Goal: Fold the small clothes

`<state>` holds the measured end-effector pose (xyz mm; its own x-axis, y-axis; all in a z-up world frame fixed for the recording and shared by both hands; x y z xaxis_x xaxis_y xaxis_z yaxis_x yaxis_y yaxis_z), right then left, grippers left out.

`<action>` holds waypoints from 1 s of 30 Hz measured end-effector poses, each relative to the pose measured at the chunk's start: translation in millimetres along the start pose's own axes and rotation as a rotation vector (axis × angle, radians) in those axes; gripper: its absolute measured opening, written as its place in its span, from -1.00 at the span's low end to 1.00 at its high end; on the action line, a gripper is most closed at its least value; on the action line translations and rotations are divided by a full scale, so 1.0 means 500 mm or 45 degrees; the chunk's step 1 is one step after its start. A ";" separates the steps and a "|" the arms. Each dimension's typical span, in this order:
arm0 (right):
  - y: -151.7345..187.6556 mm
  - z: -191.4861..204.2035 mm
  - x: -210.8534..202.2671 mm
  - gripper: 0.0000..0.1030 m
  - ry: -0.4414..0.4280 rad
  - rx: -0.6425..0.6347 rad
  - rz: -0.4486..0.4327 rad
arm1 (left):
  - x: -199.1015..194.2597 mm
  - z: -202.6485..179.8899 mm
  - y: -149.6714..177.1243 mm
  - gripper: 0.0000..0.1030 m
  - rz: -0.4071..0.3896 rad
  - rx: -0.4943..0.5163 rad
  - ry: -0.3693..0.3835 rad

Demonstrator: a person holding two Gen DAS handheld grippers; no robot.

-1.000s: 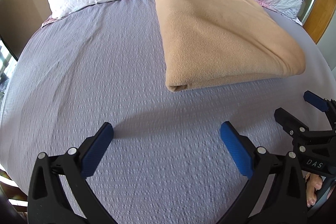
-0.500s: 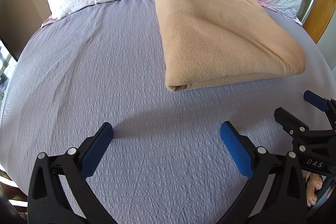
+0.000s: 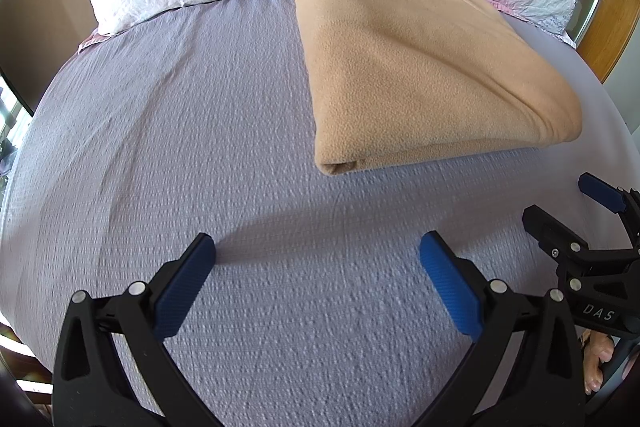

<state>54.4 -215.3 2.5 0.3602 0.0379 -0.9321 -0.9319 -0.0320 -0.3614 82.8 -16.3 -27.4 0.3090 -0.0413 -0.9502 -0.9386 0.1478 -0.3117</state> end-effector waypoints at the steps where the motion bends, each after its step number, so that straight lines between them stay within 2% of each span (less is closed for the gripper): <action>1: 0.000 0.000 0.000 0.97 0.000 0.000 0.000 | 0.000 0.000 0.000 0.97 0.000 -0.001 0.000; 30: -0.001 -0.002 0.000 0.97 -0.002 -0.005 -0.001 | 0.003 0.005 -0.001 0.97 0.009 0.006 0.003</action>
Point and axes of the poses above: each gripper's, at about its wrist camera, not at the fingertips, and x roughly the way its jaws point, z to its left, y to its underside, the point moved 2 cm from there along x, roughly the way its jaws point, and after that the axes turned 11 degrees about z, right-handed, at the moved point
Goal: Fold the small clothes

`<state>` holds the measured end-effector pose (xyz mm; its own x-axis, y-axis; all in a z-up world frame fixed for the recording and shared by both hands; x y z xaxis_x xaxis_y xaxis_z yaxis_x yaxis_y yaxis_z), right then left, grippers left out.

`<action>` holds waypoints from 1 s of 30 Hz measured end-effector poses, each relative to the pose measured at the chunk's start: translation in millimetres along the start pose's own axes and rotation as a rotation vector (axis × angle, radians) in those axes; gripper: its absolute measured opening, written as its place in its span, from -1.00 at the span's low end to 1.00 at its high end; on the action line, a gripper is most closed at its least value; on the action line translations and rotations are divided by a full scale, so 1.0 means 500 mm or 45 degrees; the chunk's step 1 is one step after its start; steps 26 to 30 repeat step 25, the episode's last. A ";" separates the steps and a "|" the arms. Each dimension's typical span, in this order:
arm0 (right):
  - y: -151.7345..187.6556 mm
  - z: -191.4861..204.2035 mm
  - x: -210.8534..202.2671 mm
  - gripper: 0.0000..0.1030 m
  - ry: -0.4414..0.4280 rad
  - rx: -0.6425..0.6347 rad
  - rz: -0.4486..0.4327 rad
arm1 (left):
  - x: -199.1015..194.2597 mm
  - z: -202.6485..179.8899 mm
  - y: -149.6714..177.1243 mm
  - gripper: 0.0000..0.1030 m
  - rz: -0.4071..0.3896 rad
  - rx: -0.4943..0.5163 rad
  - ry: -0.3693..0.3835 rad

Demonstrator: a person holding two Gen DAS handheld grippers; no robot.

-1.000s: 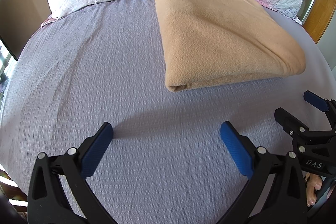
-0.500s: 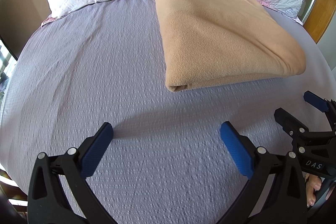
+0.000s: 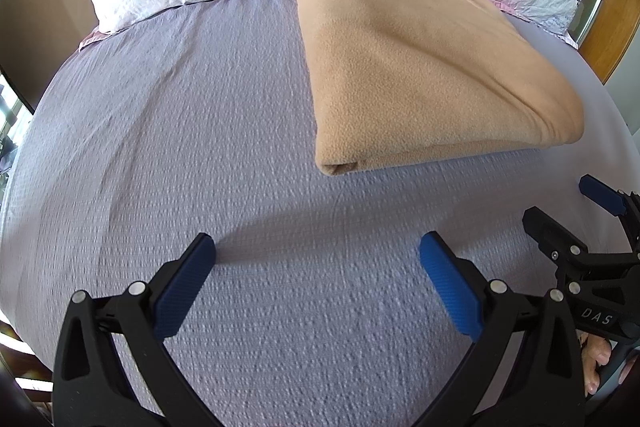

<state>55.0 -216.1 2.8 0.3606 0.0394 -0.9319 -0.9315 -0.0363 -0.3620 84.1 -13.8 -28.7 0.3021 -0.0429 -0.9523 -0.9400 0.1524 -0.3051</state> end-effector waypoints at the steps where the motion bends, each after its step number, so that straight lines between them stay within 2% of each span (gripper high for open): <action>1: 0.000 0.000 0.000 0.97 0.000 0.000 0.000 | 0.000 0.001 -0.001 0.97 0.000 0.002 0.000; 30: -0.001 -0.001 0.000 0.97 -0.001 -0.002 -0.003 | -0.001 0.000 -0.002 0.97 0.010 0.012 0.000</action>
Point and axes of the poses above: each gripper's, at about its wrist camera, not at the fingertips, and x roughly the way its jaws point, z to its left, y to its underside, the point moved 2 cm from there along x, roughly the way its jaws point, and after that the axes turned 11 degrees about z, right-handed, at the moved point
